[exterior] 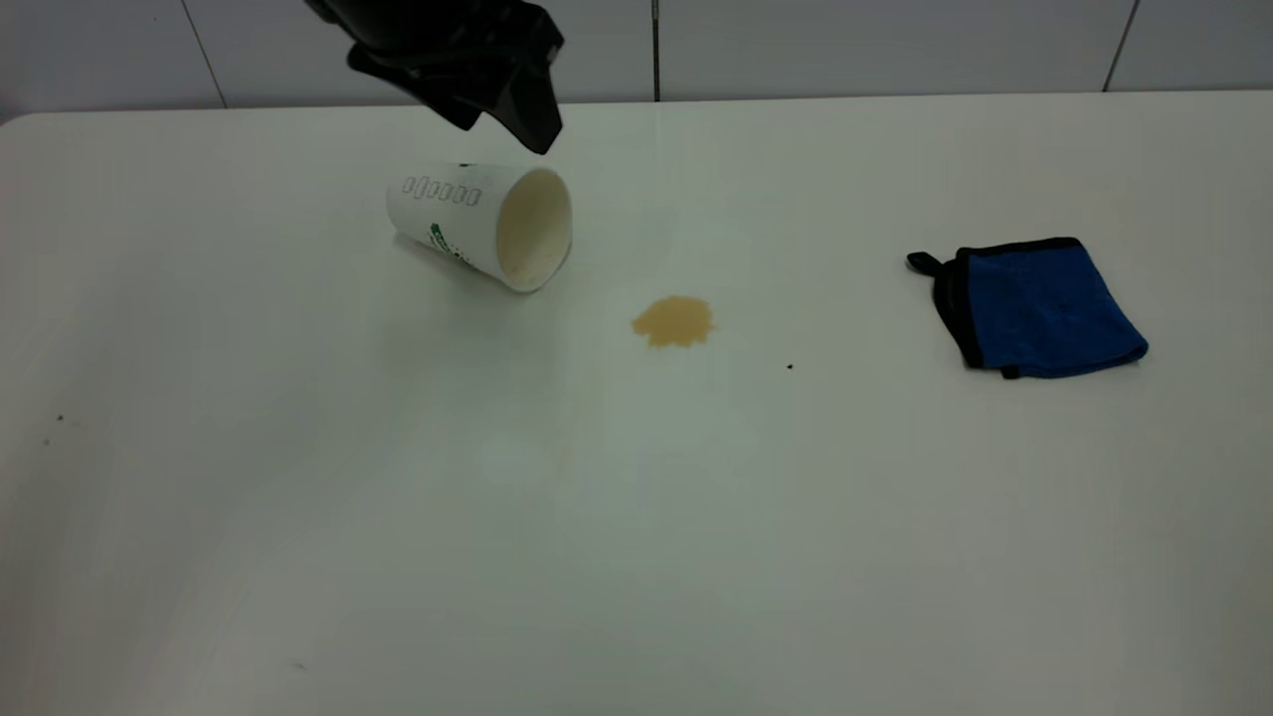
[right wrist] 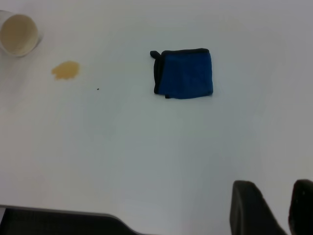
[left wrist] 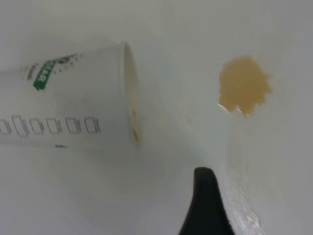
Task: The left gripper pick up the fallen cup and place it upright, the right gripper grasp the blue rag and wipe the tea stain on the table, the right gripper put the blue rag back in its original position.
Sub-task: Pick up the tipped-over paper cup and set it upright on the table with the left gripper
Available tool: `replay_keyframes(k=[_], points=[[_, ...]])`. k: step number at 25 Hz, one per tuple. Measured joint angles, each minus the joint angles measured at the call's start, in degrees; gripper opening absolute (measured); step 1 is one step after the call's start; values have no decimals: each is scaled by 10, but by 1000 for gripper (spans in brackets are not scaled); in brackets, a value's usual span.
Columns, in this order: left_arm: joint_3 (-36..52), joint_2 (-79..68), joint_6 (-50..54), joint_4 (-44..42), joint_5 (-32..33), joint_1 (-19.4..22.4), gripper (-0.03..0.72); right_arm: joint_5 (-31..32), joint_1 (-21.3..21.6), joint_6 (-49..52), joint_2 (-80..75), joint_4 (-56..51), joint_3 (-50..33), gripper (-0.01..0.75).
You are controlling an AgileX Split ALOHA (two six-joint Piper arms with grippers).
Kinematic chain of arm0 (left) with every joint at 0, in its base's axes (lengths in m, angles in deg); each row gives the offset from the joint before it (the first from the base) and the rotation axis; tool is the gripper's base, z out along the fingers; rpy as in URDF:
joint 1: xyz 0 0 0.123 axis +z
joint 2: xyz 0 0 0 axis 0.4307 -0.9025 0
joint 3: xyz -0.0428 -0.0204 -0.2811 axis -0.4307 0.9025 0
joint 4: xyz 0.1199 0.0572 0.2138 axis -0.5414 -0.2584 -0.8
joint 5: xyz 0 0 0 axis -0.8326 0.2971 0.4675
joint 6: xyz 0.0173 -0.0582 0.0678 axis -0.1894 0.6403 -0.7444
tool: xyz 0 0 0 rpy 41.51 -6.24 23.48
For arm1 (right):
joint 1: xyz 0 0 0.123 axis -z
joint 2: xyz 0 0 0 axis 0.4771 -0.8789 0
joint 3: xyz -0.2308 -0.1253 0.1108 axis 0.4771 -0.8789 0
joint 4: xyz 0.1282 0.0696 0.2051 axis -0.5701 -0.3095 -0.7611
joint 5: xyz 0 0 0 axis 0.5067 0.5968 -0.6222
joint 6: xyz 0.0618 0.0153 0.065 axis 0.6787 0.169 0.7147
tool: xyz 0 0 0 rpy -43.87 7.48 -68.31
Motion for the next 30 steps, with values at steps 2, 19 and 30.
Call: replay_keyframes(k=[2, 19, 30], points=[[-71, -44, 71, -80, 32, -10, 583, 0, 0, 0, 0, 0, 0, 238], [-285, -249, 460, -547, 141, -97, 582, 0, 0, -3, 0, 0, 0, 238], [-289, -285, 516, -613, 149, -97, 582, 0, 0, 0, 0, 0, 0, 238]])
